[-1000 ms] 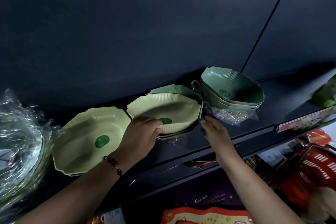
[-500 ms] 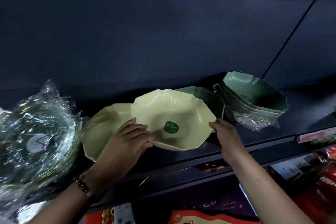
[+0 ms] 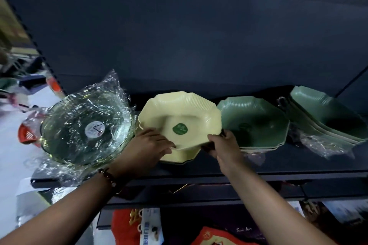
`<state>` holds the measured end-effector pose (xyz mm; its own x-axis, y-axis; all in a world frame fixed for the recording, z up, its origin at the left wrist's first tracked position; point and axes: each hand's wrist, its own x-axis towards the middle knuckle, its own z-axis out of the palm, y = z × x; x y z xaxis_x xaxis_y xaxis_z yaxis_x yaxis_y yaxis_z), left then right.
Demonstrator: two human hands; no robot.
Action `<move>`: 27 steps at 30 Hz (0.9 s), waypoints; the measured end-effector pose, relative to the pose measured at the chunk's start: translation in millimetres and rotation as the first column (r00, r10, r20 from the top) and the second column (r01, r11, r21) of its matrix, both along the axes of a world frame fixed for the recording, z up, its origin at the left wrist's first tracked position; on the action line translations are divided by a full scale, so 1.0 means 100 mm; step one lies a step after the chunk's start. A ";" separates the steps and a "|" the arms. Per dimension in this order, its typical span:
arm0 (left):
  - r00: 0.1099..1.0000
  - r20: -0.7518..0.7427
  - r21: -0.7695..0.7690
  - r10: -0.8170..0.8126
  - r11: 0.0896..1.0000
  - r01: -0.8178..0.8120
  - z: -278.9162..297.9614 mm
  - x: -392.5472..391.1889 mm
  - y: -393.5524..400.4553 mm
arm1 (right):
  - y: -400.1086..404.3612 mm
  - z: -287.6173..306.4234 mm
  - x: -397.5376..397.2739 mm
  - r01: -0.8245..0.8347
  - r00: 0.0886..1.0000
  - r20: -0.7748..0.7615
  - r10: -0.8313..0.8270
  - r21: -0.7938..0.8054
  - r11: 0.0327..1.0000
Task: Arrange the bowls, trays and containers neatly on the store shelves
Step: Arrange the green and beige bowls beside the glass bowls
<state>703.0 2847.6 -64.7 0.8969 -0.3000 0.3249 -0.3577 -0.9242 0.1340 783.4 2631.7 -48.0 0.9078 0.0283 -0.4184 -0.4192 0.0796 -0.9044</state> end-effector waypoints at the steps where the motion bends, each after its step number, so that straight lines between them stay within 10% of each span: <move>1: 1.000 -0.017 0.013 -0.003 1.000 0.004 -0.04 -0.02 0.03 | 0.05 -0.02 -0.01 -0.011 1.000 0.023 0.012 -0.038 0.999; 13: 0.998 -0.056 -0.105 0.032 0.994 -0.037 -0.42 -0.04 -0.25 | 0.04 -0.17 -0.19 -0.185 0.812 0.227 0.537 -0.774 0.606; 27: 0.989 -0.138 -0.144 0.057 0.987 -0.077 -0.73 0.09 -0.43 | -0.06 -0.57 -0.17 -0.156 0.477 -0.107 0.872 -0.987 -0.035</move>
